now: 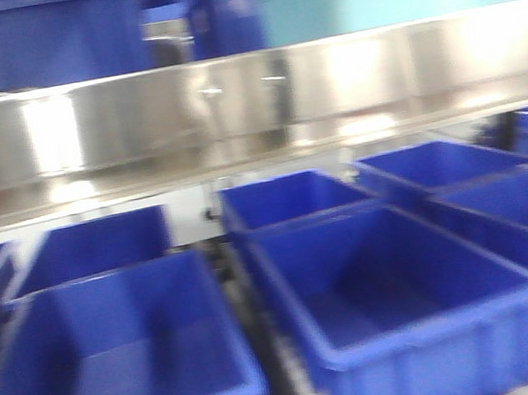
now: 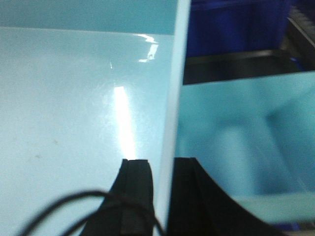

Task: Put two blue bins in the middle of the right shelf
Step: 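Hold the teal bin with both grippers while the base turns away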

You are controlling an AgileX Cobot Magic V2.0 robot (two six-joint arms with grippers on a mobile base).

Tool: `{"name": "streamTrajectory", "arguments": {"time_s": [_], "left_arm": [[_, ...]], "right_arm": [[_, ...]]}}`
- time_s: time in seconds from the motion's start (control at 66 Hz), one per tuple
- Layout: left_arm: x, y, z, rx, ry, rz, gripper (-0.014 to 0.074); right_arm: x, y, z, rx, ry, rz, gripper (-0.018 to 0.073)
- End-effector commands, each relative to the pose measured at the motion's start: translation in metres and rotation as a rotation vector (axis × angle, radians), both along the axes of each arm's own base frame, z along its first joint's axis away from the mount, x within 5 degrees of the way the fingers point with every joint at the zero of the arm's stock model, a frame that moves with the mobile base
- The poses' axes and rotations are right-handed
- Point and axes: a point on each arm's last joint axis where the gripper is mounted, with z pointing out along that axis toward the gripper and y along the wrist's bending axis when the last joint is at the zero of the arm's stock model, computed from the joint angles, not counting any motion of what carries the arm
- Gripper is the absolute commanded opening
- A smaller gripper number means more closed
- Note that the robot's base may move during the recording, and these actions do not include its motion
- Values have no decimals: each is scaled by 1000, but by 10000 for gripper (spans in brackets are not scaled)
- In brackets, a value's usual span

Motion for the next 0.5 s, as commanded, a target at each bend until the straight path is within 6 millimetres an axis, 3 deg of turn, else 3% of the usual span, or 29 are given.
{"name": "streamTrajectory", "arguments": {"time_s": [0.0,0.485], "left_arm": [[-6,-4,14,-85,-73,-36,-111],[-6,-4,14,-85,-73,-36,-111]], "right_arm": [[-4,1,9,41,-48,24,-153],[-4,1,9,41,-48,24,-153]]}}
